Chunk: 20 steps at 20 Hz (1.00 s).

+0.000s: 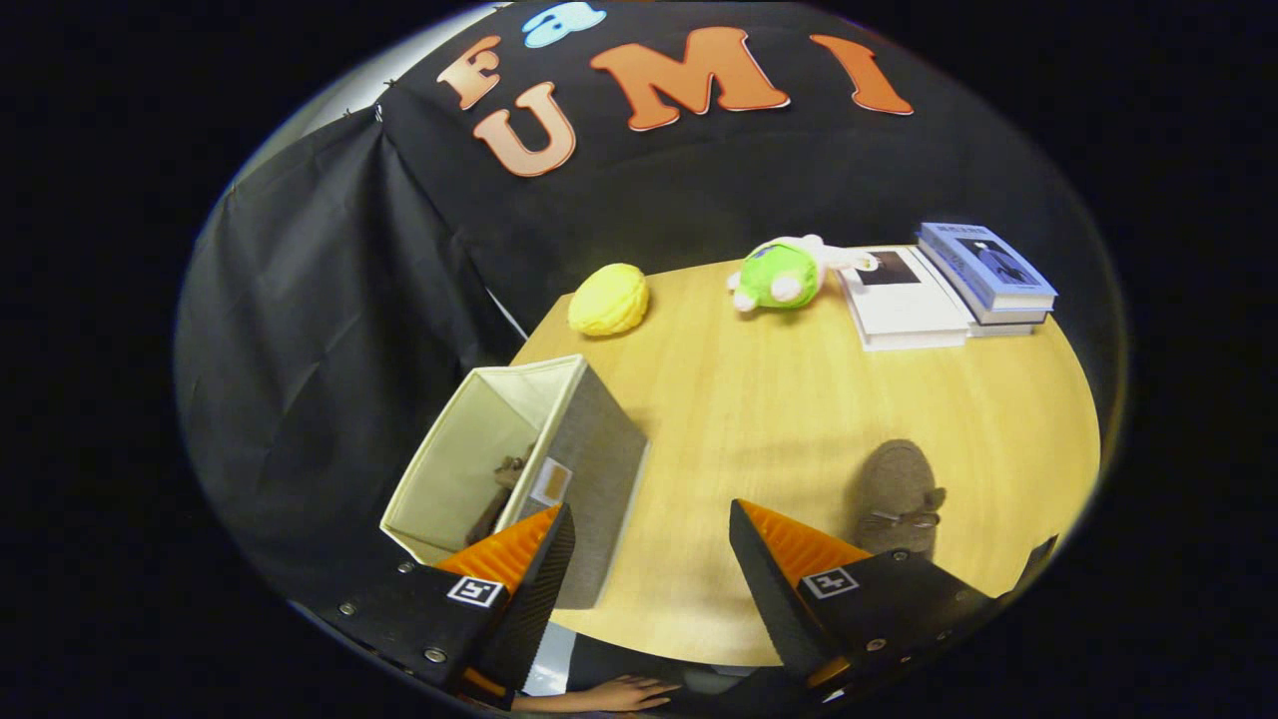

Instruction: Open the storage box then place both shoes into the box .Put the left shoe in first, then the right shoe, with the right side of both shoes facing outward in a uniform manner.

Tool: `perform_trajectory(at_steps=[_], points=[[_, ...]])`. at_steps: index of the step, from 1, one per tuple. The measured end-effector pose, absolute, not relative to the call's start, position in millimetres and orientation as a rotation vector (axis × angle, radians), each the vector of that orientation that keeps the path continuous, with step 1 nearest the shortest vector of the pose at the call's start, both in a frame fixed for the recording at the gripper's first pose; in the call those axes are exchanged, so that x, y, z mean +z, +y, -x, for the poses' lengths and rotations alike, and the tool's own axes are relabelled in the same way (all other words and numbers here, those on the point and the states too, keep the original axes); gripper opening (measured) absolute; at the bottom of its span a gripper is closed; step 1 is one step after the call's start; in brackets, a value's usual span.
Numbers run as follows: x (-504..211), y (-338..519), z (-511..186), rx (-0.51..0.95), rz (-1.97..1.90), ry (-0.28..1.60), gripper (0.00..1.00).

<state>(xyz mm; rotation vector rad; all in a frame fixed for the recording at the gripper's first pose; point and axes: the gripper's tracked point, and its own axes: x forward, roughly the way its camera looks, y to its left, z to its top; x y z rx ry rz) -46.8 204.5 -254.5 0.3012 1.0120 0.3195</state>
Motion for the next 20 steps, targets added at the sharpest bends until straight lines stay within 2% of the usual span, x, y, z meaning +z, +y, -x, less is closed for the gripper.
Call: perform_trajectory(at_steps=[4,10,20], points=[[-282.3,137.7,52.3,0.19,-0.218,1.017,0.93],[-314.7,78.5,68.7,0.1,-0.078,1.033,0.93],[-373.6,38.7,89.4,0.007,-0.042,1.153,0.84]])
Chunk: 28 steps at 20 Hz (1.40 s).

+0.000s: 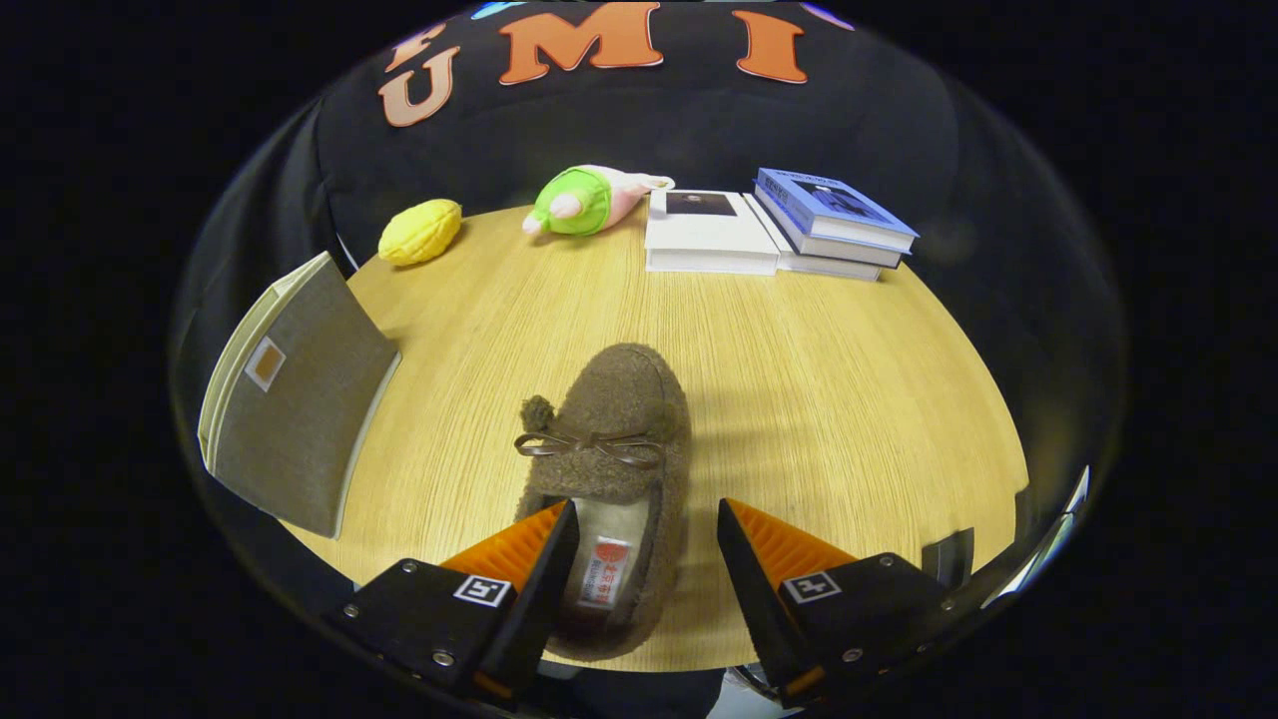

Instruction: Open the storage box then place both shoes into the box .Put the left shoe in first, then the right shoe, with the right side of both shoes facing outward in a uniform manner.

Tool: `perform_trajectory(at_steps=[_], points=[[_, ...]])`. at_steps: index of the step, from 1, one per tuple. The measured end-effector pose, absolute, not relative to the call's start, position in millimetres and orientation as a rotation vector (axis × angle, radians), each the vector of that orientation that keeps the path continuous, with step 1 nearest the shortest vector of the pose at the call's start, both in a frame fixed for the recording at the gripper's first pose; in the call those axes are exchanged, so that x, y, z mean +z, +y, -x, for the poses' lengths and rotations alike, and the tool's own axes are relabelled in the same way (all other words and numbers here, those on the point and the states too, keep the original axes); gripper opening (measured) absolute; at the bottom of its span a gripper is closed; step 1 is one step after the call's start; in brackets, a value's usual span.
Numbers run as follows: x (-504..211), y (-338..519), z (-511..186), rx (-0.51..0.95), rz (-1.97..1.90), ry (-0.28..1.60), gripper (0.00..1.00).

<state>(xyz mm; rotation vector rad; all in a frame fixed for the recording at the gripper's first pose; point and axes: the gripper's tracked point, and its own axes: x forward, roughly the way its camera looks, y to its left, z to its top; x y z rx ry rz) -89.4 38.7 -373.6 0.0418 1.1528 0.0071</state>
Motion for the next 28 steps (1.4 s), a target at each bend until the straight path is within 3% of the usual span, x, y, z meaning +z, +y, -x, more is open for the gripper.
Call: perform_trajectory(at_steps=[7,11,14,15,28], points=[[-404.1,39.6,74.6,-0.056,-0.208,1.173,0.64],[-409.1,36.2,67.8,-0.077,-0.232,1.158,0.37],[-407.5,28.4,65.6,-0.116,-0.219,1.15,0.11],[-405.9,28.5,67.5,-0.124,-0.215,1.151,0.07],[-309.3,135.9,26.0,0.08,-0.337,1.025,0.04]])
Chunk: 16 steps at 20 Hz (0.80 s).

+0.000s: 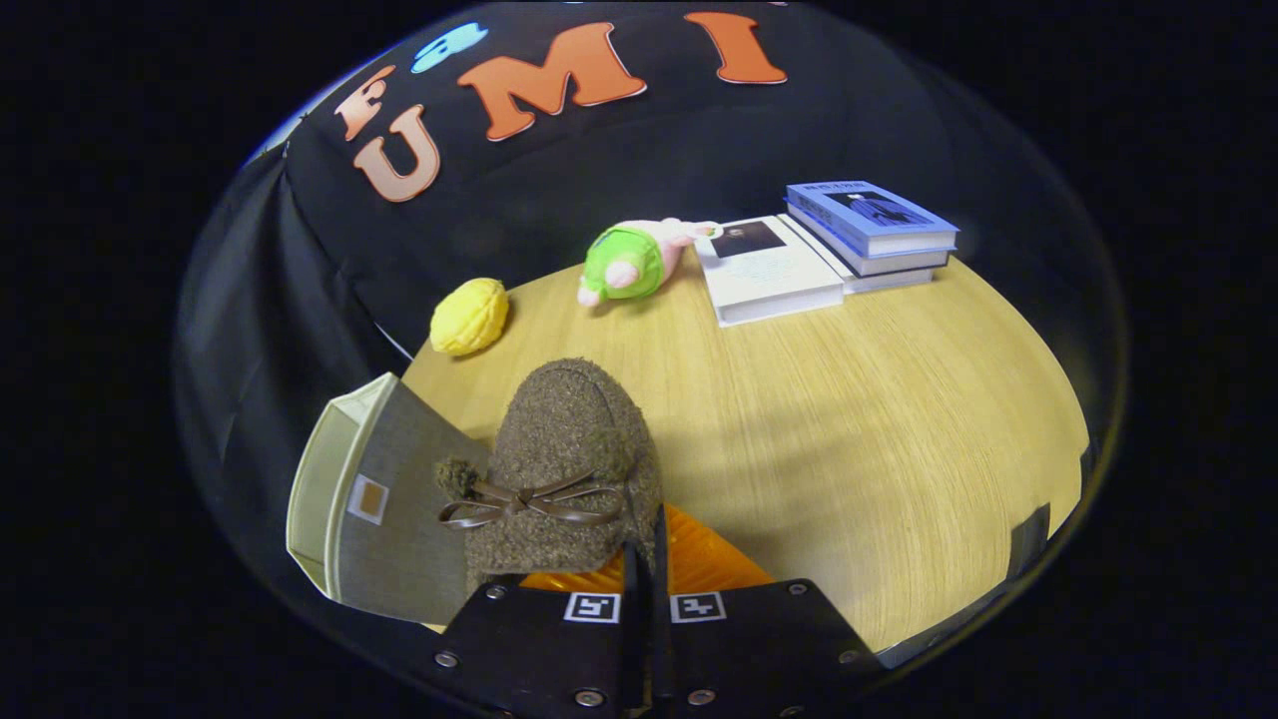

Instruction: Open the storage box then place both shoes into the box .Put the left shoe in first, then the right shoe, with the right side of both shoes facing outward in a uniform manner.

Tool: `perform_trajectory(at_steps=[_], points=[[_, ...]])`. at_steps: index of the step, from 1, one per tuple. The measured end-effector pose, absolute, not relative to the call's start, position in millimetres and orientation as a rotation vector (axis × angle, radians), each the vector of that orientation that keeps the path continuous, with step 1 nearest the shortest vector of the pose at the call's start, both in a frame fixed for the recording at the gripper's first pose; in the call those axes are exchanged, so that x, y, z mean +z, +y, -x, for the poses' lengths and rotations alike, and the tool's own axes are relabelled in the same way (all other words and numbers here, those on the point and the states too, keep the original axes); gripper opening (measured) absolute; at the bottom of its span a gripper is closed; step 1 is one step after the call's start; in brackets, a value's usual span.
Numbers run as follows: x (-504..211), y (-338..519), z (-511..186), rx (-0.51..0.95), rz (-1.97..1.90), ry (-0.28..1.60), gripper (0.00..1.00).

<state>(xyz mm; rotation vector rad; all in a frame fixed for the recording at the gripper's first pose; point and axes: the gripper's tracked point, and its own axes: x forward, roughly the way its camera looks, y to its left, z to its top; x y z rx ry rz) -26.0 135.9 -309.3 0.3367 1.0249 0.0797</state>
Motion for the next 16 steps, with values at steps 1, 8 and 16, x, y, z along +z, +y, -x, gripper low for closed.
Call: perform_trajectory(at_steps=[1,8,16], points=[[-296.0,149.3,23.9,0.109,-0.344,1.011,0.04],[-227.3,241.6,4.6,0.267,-0.397,0.938,0.04],[-199.0,344.4,3.8,0.41,-0.424,0.941,0.04]])
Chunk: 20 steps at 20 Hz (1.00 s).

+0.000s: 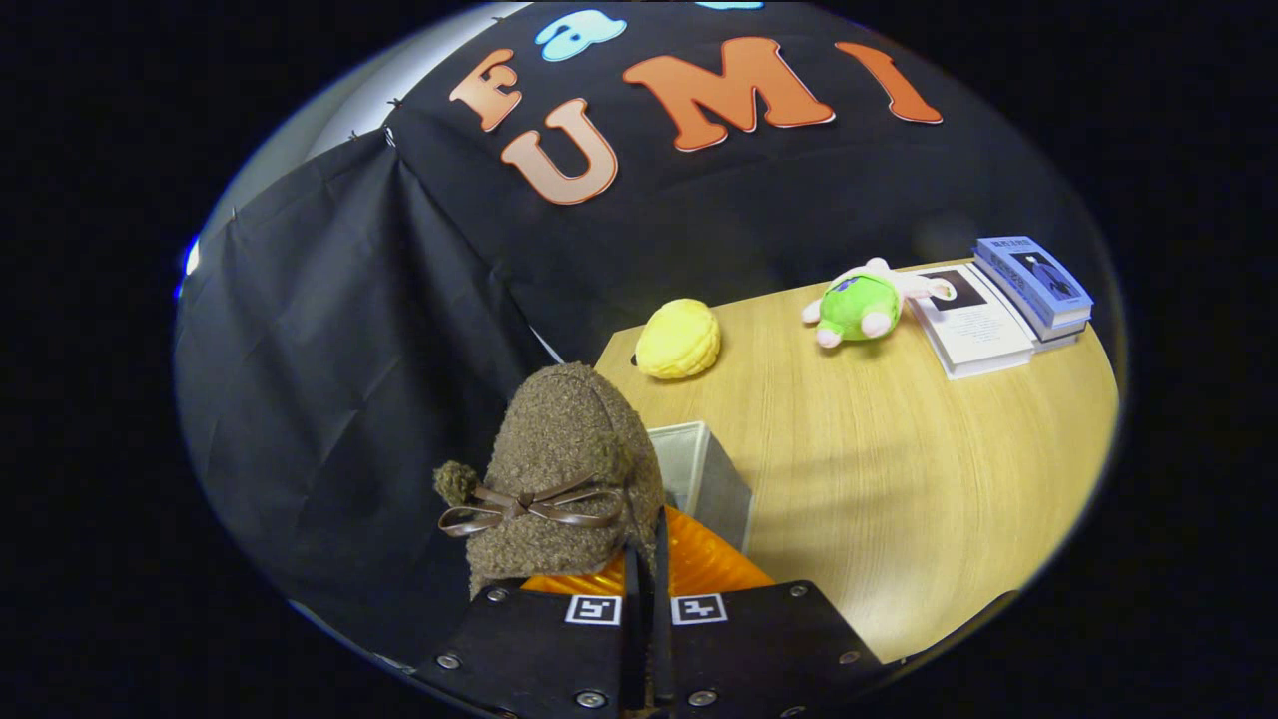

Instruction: Open the storage box then place both shoes into the box .Put the left shoe in first, then the right shoe, with the right side of both shoes facing outward in a uniform manner.

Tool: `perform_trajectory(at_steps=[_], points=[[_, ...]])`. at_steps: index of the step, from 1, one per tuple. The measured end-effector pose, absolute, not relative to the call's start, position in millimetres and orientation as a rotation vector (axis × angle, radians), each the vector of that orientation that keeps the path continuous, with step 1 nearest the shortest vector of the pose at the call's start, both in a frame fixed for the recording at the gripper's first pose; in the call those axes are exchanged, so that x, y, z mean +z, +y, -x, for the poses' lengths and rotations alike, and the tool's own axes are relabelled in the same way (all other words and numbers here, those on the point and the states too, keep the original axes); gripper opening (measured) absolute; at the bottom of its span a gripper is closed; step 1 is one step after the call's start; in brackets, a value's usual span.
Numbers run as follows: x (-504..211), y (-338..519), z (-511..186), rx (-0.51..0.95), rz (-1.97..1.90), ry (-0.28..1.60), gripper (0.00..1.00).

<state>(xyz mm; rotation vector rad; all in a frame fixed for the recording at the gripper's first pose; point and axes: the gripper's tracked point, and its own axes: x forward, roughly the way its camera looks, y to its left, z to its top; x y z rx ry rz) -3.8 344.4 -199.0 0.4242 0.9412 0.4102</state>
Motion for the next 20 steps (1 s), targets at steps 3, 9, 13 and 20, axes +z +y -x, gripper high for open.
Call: perform_trajectory(at_steps=[3,9,13,20], points=[[-205.3,368.8,4.5,0.421,-0.415,0.96,0.04],[-243.3,396.9,0.4,0.382,-0.358,1.029,0.04],[-267.3,390.5,6.2,0.324,-0.287,1.072,0.05],[-245.7,392.7,17.3,0.359,-0.26,1.027,0.41]])
